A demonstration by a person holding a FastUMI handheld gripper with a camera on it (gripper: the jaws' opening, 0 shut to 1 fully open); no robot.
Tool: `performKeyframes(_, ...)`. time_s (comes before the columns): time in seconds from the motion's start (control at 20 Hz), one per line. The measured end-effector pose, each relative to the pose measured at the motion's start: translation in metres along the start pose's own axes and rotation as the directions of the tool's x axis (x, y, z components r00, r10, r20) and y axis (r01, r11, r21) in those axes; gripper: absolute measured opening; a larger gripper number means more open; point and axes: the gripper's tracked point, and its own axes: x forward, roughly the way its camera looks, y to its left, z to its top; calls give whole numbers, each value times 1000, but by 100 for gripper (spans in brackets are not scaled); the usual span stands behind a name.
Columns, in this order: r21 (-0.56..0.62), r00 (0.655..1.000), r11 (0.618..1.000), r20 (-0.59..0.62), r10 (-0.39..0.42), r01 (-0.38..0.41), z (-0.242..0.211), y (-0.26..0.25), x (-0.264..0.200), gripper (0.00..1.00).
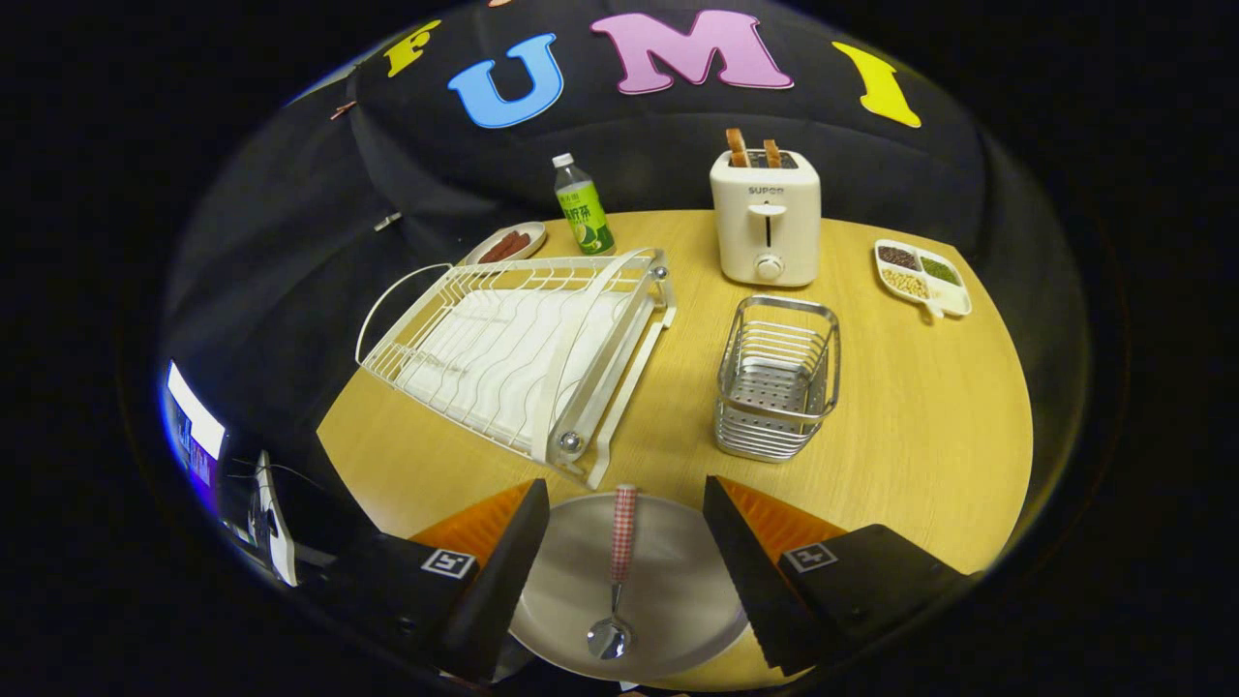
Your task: Take the plate from the dish rack, then take the spoon from the basket and place it into the plate.
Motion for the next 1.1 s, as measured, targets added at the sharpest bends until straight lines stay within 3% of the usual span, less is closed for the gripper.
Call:
performKeyframes(0.15, -15, 993, 998, 102, -55, 57, 27, -4, -24, 99)
performKeyframes(0.35, 31, 952, 991, 275, -135, 131, 80, 4, -67, 99)
performKeyframes(0.5, 58, 889, 980, 415, -196, 189, 124, 18, -110, 99)
performKeyframes(0.8, 98, 747, 951, 598, -291, 292, 170, 57, -189, 98)
performKeyframes(1.1, 68, 639, 946, 722, -267, 317, 192, 121, -231, 99)
